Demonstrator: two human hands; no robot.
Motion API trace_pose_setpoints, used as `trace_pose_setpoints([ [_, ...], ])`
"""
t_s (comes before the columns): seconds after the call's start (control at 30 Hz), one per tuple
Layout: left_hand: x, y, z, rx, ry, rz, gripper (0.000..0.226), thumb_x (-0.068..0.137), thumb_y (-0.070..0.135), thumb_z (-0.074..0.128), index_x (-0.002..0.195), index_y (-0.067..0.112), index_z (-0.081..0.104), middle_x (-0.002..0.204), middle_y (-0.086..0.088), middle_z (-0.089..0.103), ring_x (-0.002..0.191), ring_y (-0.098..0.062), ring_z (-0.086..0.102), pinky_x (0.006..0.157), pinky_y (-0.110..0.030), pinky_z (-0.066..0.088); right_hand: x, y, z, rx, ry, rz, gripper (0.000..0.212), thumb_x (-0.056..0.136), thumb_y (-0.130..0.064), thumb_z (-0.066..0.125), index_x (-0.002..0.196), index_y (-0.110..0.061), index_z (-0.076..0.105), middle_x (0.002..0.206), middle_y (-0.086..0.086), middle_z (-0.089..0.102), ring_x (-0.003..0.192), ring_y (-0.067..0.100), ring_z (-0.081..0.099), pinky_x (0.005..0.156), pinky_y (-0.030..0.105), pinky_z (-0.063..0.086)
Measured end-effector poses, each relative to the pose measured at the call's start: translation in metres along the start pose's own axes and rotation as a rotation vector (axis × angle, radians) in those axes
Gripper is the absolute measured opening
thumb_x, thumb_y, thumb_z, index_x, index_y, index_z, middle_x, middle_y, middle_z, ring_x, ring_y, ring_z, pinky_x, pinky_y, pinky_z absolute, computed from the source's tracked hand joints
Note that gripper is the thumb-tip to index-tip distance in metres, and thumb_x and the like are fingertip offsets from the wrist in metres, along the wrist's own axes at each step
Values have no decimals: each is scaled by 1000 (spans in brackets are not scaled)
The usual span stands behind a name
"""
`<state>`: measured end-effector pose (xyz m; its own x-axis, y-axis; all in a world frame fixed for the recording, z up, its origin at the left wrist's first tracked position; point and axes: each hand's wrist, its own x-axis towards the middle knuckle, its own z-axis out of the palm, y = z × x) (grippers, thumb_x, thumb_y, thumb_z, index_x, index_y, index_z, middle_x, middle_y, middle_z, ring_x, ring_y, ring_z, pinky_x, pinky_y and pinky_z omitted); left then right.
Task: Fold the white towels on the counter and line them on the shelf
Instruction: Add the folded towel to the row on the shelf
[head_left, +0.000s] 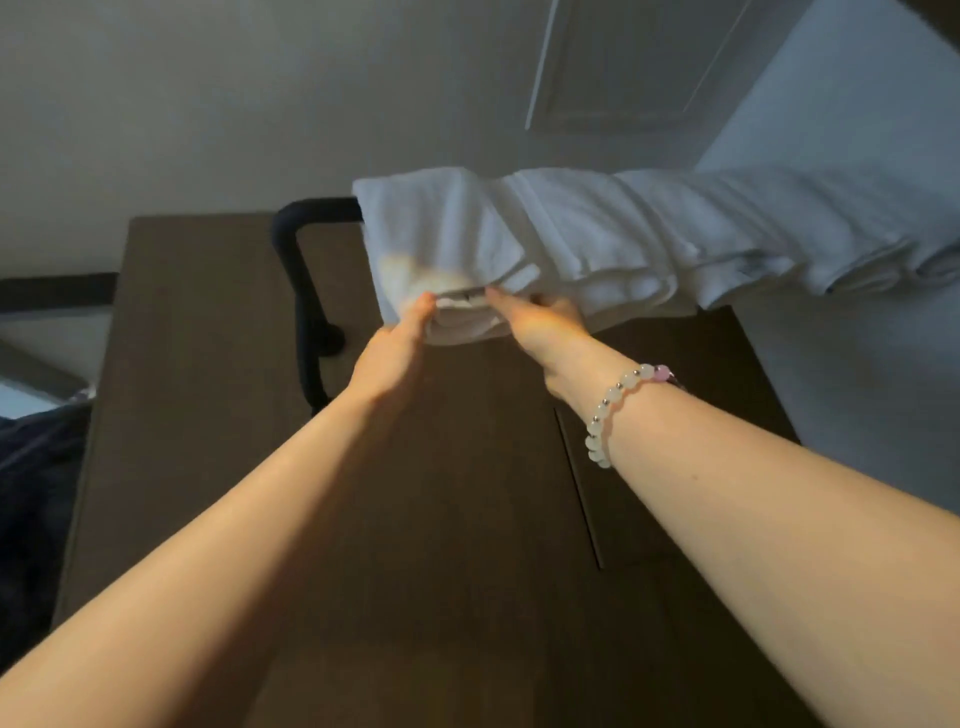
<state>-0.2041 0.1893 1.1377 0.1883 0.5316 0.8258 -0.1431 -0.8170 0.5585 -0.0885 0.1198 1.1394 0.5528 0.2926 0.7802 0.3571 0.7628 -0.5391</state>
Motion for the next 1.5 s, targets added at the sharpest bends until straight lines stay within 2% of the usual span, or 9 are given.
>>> trace_pose_setpoints([
  [0.2,-66,-30,8,72,-57,-142,39,96,49,37,82,17,55,89,-2,56,77,-23,57,55,-26,36,-57,18,-28,-93,-50,192,67,81,-49,65,131,-8,46,130,7,51,117,24,54,101,40,45],
  [0.5,-55,-1,-4,-66,108,-147,54,89,53,49,123,12,49,102,-3,56,77,-17,59,67,-31,45,-61,-13,-22,97,-107,339,88,84,-44,66,147,-9,15,117,3,46,102,18,60,87,28,52],
  [0.67,-29,-10,-36,12,161,-145,52,91,50,49,121,8,50,79,3,53,83,-19,57,87,-37,46,-46,-13,-7,129,-40,369,81,76,-58,67,138,-16,36,113,-1,54,97,16,61,63,25,48],
  [0.9,7,4,-34,-116,-214,-175,73,83,70,43,135,19,46,115,-6,58,95,-21,56,85,-35,44,-14,-14,11,283,110,363,66,74,-55,68,123,-15,49,113,9,59,100,22,59,60,28,49],
  [1.0,24,14,-23,-150,-172,-56,55,86,48,58,125,10,56,108,-9,65,73,-16,58,57,-21,45,-10,-17,15,291,118,334,47,80,-35,69,117,-11,52,116,10,61,97,21,62,54,26,51],
  [1.13,50,28,-25,-120,-72,108,39,92,18,54,126,0,50,116,-14,61,97,-25,61,80,-30,52,-3,-32,31,358,134,301,43,87,-21,64,125,-8,48,119,14,59,97,23,61,45,28,51],
  [1.23,57,44,-29,-65,-27,214,31,97,18,46,125,5,47,104,-7,58,86,-18,58,65,-22,51,4,-44,46,368,140,270,35,87,-20,62,117,-5,52,113,14,60,98,24,60,52,31,52],
  [1.4,78,72,-26,60,150,141,44,100,28,39,135,1,39,126,-17,52,115,-32,52,82,-32,41,-4,-38,37,292,125,356,35,85,-32,65,74,-9,41,75,5,45,80,23,57,79,35,54],
  [1.5,85,68,-21,18,166,89,50,97,36,44,132,0,42,122,-16,55,114,-32,54,86,-35,43,-19,-20,23,280,27,474,39,91,-42,54,113,-10,49,98,15,54,95,30,63,79,37,53],
])
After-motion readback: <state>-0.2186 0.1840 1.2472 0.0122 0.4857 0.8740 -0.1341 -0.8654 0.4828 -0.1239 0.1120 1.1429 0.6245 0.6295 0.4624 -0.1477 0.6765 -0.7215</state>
